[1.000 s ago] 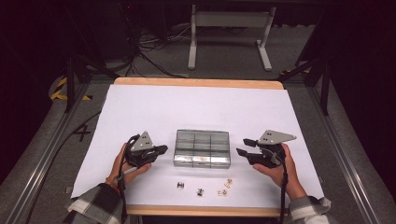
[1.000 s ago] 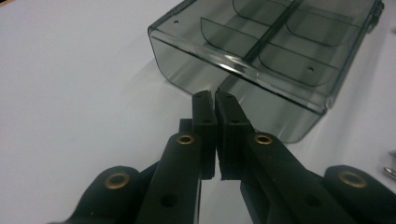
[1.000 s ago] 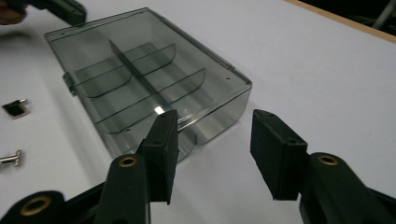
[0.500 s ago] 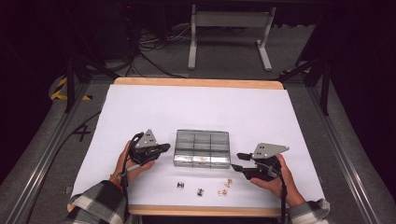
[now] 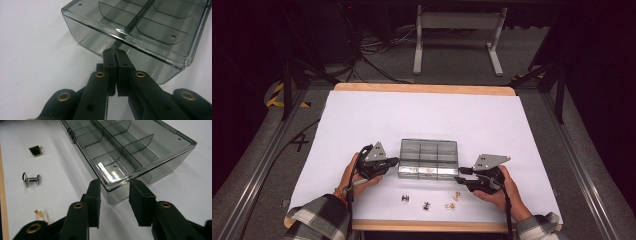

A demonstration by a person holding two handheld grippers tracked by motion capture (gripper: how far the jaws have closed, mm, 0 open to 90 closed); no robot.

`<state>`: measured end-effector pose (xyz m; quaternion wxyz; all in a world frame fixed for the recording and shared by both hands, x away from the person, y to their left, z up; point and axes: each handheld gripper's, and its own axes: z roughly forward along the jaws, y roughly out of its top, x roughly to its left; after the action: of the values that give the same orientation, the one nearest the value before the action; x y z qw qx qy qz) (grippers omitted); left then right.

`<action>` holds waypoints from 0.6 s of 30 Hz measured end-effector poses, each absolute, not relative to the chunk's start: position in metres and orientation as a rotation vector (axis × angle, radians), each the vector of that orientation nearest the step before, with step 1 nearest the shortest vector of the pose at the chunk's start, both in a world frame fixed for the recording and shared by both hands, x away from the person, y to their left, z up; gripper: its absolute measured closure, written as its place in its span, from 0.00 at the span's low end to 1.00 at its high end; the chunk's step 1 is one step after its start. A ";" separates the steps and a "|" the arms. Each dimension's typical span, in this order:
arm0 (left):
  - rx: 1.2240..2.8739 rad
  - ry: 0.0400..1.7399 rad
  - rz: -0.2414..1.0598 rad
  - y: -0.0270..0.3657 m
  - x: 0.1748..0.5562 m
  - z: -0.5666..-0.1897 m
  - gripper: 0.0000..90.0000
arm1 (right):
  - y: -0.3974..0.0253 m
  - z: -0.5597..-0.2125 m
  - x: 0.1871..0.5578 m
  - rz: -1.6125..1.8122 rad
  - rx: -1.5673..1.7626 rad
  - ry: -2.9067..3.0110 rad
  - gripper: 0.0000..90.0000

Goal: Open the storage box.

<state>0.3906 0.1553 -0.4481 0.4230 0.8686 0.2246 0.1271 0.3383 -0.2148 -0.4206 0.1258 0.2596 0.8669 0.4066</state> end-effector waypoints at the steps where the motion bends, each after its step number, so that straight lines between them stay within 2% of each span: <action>1: 2.173 0.564 0.315 0.155 0.391 -0.448 0.98 | -0.215 -0.421 0.338 1.184 0.757 2.525 0.71; 18: 2.176 0.573 0.299 0.154 0.392 -0.448 1.00 | -0.213 -0.418 0.337 1.182 0.758 2.508 0.74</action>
<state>0.3917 0.1539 -0.4484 0.4221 0.8691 0.2287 0.1195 0.3371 -0.2130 -0.4182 0.1332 0.2612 0.8649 0.4075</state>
